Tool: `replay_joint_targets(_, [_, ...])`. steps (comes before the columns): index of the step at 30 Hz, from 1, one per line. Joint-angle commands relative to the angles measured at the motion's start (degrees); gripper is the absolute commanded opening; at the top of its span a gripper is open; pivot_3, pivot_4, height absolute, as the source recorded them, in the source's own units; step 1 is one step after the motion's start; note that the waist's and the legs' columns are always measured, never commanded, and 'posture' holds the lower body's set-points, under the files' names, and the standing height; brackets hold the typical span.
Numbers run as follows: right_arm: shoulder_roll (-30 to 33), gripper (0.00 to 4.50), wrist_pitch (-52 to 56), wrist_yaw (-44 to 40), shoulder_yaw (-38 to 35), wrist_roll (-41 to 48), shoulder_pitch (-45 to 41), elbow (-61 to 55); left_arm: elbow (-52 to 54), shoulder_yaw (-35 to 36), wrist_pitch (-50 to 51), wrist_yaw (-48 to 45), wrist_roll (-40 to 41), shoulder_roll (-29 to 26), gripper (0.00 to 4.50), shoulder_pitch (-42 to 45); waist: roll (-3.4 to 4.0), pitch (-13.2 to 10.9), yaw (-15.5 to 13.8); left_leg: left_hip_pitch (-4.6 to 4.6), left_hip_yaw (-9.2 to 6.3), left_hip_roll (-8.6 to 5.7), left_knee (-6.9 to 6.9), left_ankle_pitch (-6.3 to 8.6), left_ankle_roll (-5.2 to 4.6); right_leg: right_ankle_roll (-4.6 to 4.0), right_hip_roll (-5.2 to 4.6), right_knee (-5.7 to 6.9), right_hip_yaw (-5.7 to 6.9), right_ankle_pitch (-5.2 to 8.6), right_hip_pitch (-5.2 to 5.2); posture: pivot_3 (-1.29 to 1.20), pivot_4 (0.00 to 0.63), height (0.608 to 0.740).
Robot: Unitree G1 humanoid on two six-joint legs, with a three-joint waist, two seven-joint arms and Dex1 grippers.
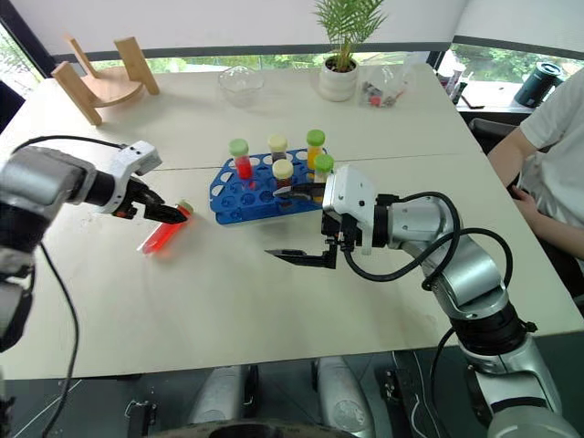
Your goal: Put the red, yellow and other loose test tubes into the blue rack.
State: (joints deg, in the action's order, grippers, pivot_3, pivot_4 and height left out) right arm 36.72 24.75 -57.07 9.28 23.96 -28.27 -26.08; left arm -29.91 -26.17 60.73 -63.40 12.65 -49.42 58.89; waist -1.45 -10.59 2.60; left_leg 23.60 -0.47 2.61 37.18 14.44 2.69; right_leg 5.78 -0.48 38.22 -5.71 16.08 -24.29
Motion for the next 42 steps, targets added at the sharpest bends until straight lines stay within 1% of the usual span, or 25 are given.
replay_joint_targets(1, [0.57, 4.44, 0.5, -0.42, -0.9, 1.55, -0.23, -2.65, -6.79, -0.13, -1.09, 0.32, -3.47, 3.35, 4.5, 3.28, 0.0, 0.0, -0.15, 0.04, 0.0, 0.0, 0.0, 0.0, -0.01, 0.0, -0.01, -0.02, 0.0, 0.0, -0.02, 0.0, 0.15, 0.74])
replay_joint_targets(7, [1.78, 4.44, 2.72, -0.14, -2.63, 3.09, 0.21, -4.84, -13.9, 0.35, -5.19, 1.8, -8.08, 8.53, 4.5, 3.95, 0.05, 0.03, -0.34, 0.02, 0.0, -0.03, 0.08, 0.0, -0.01, 0.02, -0.07, 0.05, 0.02, -0.01, 0.0, 0.0, 0.15, 0.74])
replay_joint_targets(9, [2.32, 4.5, 2.88, 0.0, -3.12, 2.96, 0.26, -5.03, -15.84, 1.19, -6.21, 2.84, -9.16, 9.96, 3.97, 4.14, 0.1, 0.06, -0.54, -0.18, -0.01, -0.05, 0.1, 0.0, -0.01, 0.02, -0.08, 0.07, 0.02, -0.01, 0.24, 0.0, 0.15, 0.74])
replay_joint_targets(10, [2.63, 4.5, 2.88, 0.09, -3.3, 2.79, 0.25, -5.04, -16.45, 1.49, -6.81, 2.81, -9.62, 10.31, 3.61, 4.3, 0.11, 0.06, -0.56, -0.24, -0.01, -0.06, 0.11, 0.0, -0.01, 0.02, -0.08, 0.07, 0.02, -0.01, 0.32, 0.0, 0.15, 0.74])
replay_joint_targets(13, [3.35, 4.5, 3.13, 0.45, -3.97, 3.08, 0.47, -5.07, -16.73, 2.85, -7.2, 2.06, -10.34, 10.51, 2.06, 4.71, 0.1, 0.06, -0.41, -0.27, -0.01, -0.06, 0.21, 0.0, -0.01, 0.02, -0.08, 0.06, 0.01, 0.0, 0.39, 0.0, 0.15, 0.74])
replay_joint_targets(14, [3.45, 4.5, 2.99, 0.55, -4.18, 3.06, 0.53, -4.96, -16.07, 3.37, -6.9, 1.47, -10.31, 10.2, 1.46, 4.75, 0.1, 0.06, -0.42, -0.26, -0.02, -0.06, 0.22, 0.0, -0.01, 0.03, -0.08, 0.06, 0.01, -0.01, 0.39, 0.0, 0.15, 0.74])
replay_joint_targets(15, [3.57, 4.5, 2.87, 0.5, -4.4, 3.09, 0.57, -4.82, -15.31, 3.9, -6.49, 0.98, -10.24, 9.87, 1.15, 4.79, 0.1, 0.06, -0.49, -0.25, -0.02, -0.06, 0.22, 0.0, -0.01, 0.03, -0.08, 0.06, 0.01, 0.0, 0.39, 0.0, 0.15, 0.74])
replay_joint_targets(17, [3.85, 4.5, 2.8, 0.32, -4.91, 3.16, 0.77, -4.46, -12.36, 4.84, -5.67, -0.45, -9.57, 8.72, 1.14, 4.37, 0.09, 0.06, -0.54, -0.22, -0.08, -0.07, 0.2, 0.0, -0.01, 0.04, -0.08, 0.06, 0.06, 0.0, 0.39, 0.0, 0.15, 0.74])
replay_joint_targets(19, [4.25, 4.5, 2.59, 0.04, -5.26, 2.99, 1.07, -3.96, -5.73, 8.15, -4.75, -3.05, -6.45, 6.12, 1.14, 2.86, 0.04, 0.02, -0.35, -0.17, -0.1, -0.06, 0.16, 0.0, -0.01, 0.04, -0.08, 0.05, 0.07, 0.0, 0.33, 0.0, 0.15, 0.74])
replay_joint_targets(21, [4.29, 4.5, 2.58, 0.23, -5.76, 3.08, 1.44, -3.65, 1.42, 15.86, -4.75, -4.14, -0.92, 4.49, 1.14, 0.73, -0.01, -0.01, -0.13, -0.04, -0.1, -0.04, 0.12, 0.0, -0.01, 0.04, -0.09, 0.06, 0.07, -0.01, 0.17, 0.0, 0.15, 0.74])
replay_joint_targets(22, [4.26, 4.5, 2.28, 0.29, -5.87, 2.88, 1.69, -3.43, 5.24, 21.28, -6.16, -4.01, 2.57, 4.37, 1.14, -1.12, -0.02, -0.02, -0.05, 0.05, -0.09, -0.02, 0.09, 0.0, 0.0, 0.04, -0.09, 0.07, 0.06, -0.01, 0.03, 0.0, 0.15, 0.74])
replay_joint_targets(23, [4.31, 4.5, 2.04, 0.28, -6.01, 2.79, 1.91, -3.3, 8.23, 25.07, -6.99, -3.68, 5.04, 4.37, 1.14, -2.61, -0.01, -0.02, -0.06, 0.12, -0.09, 0.0, 0.07, 0.0, 0.0, 0.03, -0.09, 0.07, 0.07, -0.01, -0.07, 0.0, 0.15, 0.74])
replay_joint_targets(25, [4.24, 4.5, 1.81, 0.47, -6.14, 2.58, 2.24, -3.02, 12.86, 32.29, -6.14, -2.03, 10.08, 5.82, 1.14, -5.06, -0.01, -0.02, -0.05, 0.13, -0.09, 0.02, 0.06, 0.0, 0.0, 0.03, -0.09, 0.08, 0.07, 0.0, -0.1, 0.0, 0.15, 0.74])
replay_joint_targets(26, [4.09, 4.5, 1.56, 0.62, -5.97, 2.3, 2.33, -2.72, 16.14, 36.45, -6.09, -0.07, 13.09, 8.11, 1.14, -6.8, 0.01, -0.01, -0.07, 0.13, -0.08, 0.02, 0.06, 0.0, 0.0, 0.02, -0.1, 0.08, 0.07, 0.0, -0.1, 0.0, 0.15, 0.74])
replay_joint_targets(28, [3.8, 4.5, 0.98, 1.01, -5.74, 1.7, 2.41, -2.14, 21.94, 41.95, -7.03, 3.21, 17.41, 12.09, 1.14, -9.95, 0.02, 0.0, -0.17, 0.12, -0.06, 0.0, 0.12, -0.01, 0.0, 0.03, -0.14, 0.12, 0.07, -0.01, -0.07, 0.0, 0.15, 0.74])
replay_joint_targets(29, [3.69, 4.5, 0.71, 1.2, -5.67, 1.44, 2.38, -1.91, 24.17, 43.31, -7.82, 4.35, 18.7, 13.51, 1.14, -11.22, 0.02, 0.0, -0.23, 0.09, -0.05, 0.0, 0.16, -0.01, 0.0, 0.04, -0.16, 0.12, 0.06, -0.02, -0.03, 0.0, 0.15, 0.74])
replay_joint_targets(30, [3.55, 4.5, 0.59, 1.44, -5.72, 1.28, 2.27, -1.63, 25.98, 44.24, -9.5, 6.14, 19.25, 15.44, 1.14, -12.23, 0.01, 0.0, -0.32, 0.07, -0.05, -0.01, 0.24, -0.01, 0.0, 0.05, -0.17, 0.15, 0.06, -0.02, 0.03, 0.0, 0.15, 0.74])
replay_joint_targets(31, [3.41, 4.5, 0.55, 1.7, -5.83, 1.23, 2.21, -1.5, 28.46, 44.47, -13.95, 8.57, 19.11, 19.08, 1.14, -13.91, 0.01, 0.0, -0.41, 0.07, -0.07, -0.02, 0.31, -0.01, 0.01, 0.08, -0.16, 0.15, 0.07, -0.04, 0.08, 0.0, 0.15, 0.74])
replay_joint_targets(33, [3.3, 4.5, 0.6, 2.1, -5.97, 1.16, 2.12, -1.32, 31.4, 43.44, -21.14, 11.46, 18.17, 24.11, 1.14, -16.47, 0.0, -0.01, -0.66, 0.04, -0.07, -0.05, 0.44, -0.01, 0.01, 0.13, -0.18, 0.14, 0.05, -0.07, 0.2, 0.0, 0.15, 0.74])
replay_joint_targets(34, [3.27, 4.5, 0.73, 2.35, -6.02, 1.14, 2.09, -1.3, 31.52, 42.13, -25.63, 12.62, 17.01, 27.11, 1.14, -17.72, 0.0, 0.0, -0.74, 0.04, -0.08, -0.04, 0.53, -0.01, 0.01, 0.16, -0.17, 0.13, 0.06, -0.09, 0.26, 0.0, 0.15, 0.74])
replay_joint_targets(36, [3.23, 4.5, 1.12, 2.96, -6.17, 1.25, 2.13, -1.71, 28.1, 39.2, -38.84, 12.87, 13.14, 32.66, 1.14, -20.17, 0.0, 0.0, -0.96, 0.0, -0.08, -0.07, 0.62, 0.0, 0.01, 0.21, -0.18, 0.09, 0.04, -0.12, 0.38, 0.0, 0.15, 0.74])
replay_joint_targets(38, [3.34, 4.5, 1.43, 3.45, -6.35, 1.42, 2.26, -2.12, 23.57, 37.47, -48.32, 12.86, 10.26, 35.57, 1.14, -21.28, 0.0, 0.0, -1.38, -0.21, -0.07, -0.08, 0.64, 0.01, 0.0, 0.22, -0.17, -0.02, 0.04, -0.13, 0.62, 0.0, 0.15, 0.74])
replay_joint_targets(42, [3.4, 4.5, 1.47, 4.17, -6.27, 1.28, 2.42, -2.57, 14.84, 36.21, -59.74, 13.43, 8.16, 38.22, 1.14, -20.7, 0.01, 0.0, -1.41, -0.25, -0.07, -0.05, 0.64, 0.02, -0.02, 0.22, -0.1, -0.04, 0.03, -0.13, 0.66, 0.0, 0.15, 0.74])
